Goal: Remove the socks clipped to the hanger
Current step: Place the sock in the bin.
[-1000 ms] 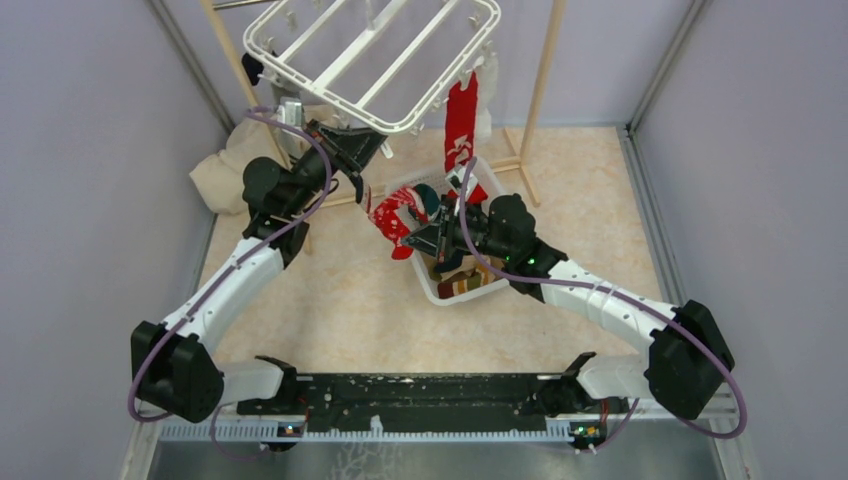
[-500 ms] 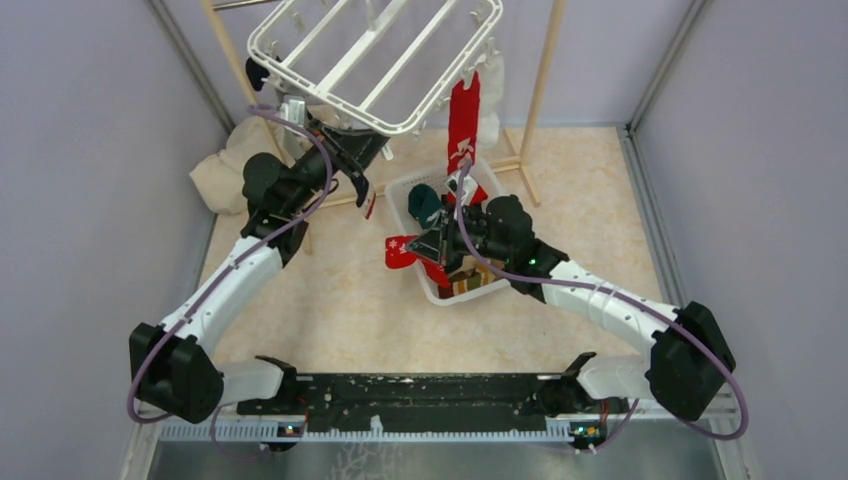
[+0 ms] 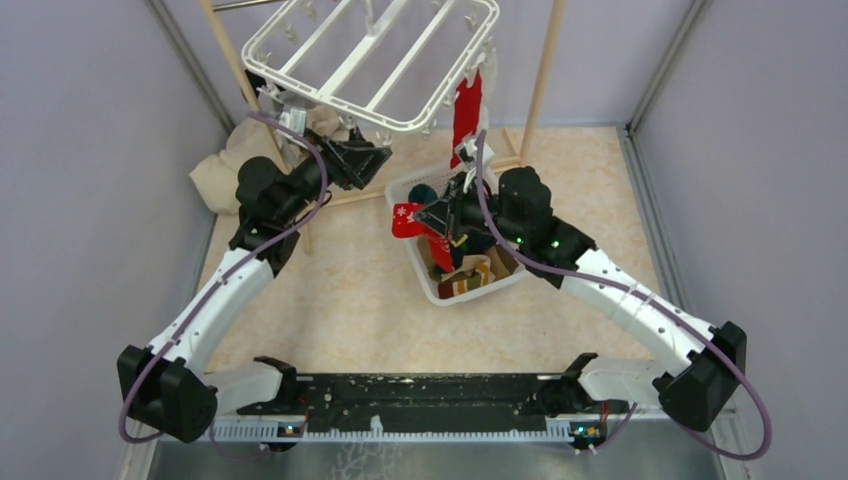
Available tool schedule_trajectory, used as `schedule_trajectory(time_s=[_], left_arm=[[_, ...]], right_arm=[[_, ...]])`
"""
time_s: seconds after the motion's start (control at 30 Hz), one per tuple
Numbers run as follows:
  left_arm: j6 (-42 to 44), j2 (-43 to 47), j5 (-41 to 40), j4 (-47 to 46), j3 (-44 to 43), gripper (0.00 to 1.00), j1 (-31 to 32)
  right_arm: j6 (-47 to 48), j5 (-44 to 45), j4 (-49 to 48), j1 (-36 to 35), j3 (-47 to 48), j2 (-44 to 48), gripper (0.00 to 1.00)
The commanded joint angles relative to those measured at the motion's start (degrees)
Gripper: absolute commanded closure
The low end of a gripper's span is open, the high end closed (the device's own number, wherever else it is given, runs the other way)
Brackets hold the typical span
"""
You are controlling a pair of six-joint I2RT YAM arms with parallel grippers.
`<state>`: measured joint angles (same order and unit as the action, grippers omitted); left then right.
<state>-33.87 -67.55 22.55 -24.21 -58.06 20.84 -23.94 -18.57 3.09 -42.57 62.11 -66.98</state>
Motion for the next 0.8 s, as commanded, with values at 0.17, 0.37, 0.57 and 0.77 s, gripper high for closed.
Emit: schedule_trajectory(time_s=[0.17, 0.37, 0.57, 0.77], left_arm=[[2.79, 6.48, 2.09, 7.10, 3.02, 0.22, -0.36], [2.13, 11.39, 3.80, 11.68, 4.71, 0.21, -0.37], [0.79, 17.06, 4.52, 16.51, 6.79, 0.21, -0.38], [-0.20, 21.18, 5.19, 19.76, 8.51, 0.21, -0.39]], right_arm=[[9.04, 13.57, 12.00, 1.25, 12.86, -5.53, 1.00], [15.64, 18.29, 13.51, 3.10, 19.57, -11.66, 1.00], [19.13, 25.16, 10.60, 5.11, 21.27, -18.49, 1.00], [17.87, 25.35, 5.66, 7.96, 18.83, -24.50, 0.99]])
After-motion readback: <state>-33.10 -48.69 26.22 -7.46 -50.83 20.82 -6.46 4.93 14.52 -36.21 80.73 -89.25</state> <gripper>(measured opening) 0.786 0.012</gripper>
